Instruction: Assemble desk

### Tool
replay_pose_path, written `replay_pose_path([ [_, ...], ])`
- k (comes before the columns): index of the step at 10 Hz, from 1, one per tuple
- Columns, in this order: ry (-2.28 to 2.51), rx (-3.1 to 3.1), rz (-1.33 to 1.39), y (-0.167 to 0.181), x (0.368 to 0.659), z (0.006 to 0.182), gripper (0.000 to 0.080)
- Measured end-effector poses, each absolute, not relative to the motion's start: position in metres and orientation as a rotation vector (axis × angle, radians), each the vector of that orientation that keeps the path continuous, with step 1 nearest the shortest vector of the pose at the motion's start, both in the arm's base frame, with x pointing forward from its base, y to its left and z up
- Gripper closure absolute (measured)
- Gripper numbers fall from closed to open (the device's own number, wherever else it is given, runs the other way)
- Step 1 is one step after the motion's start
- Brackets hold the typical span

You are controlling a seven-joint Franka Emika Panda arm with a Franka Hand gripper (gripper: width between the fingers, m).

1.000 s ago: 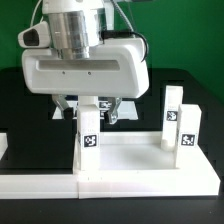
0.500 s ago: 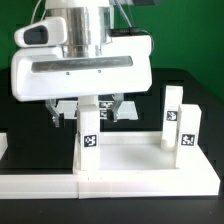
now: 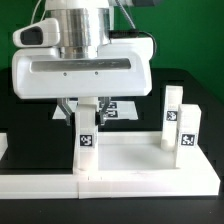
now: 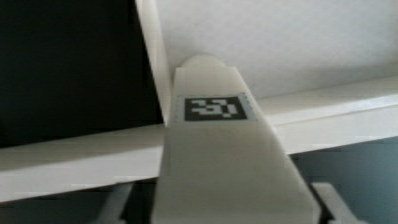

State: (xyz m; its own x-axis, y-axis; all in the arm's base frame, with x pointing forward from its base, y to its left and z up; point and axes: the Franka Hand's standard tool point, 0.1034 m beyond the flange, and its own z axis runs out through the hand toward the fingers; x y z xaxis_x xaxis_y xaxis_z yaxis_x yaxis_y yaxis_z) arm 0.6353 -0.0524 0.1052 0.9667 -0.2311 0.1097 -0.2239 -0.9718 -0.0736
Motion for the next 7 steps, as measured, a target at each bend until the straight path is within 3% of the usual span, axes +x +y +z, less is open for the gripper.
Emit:
replay_pose_path([
  [3, 0.775, -2.964, -0.148, -0.0548, 0.6345, 0.1061, 0.0512],
  [7, 1.685, -2.457, 0.037, -0.0527, 0.6315, 0.1094, 0.0511],
])
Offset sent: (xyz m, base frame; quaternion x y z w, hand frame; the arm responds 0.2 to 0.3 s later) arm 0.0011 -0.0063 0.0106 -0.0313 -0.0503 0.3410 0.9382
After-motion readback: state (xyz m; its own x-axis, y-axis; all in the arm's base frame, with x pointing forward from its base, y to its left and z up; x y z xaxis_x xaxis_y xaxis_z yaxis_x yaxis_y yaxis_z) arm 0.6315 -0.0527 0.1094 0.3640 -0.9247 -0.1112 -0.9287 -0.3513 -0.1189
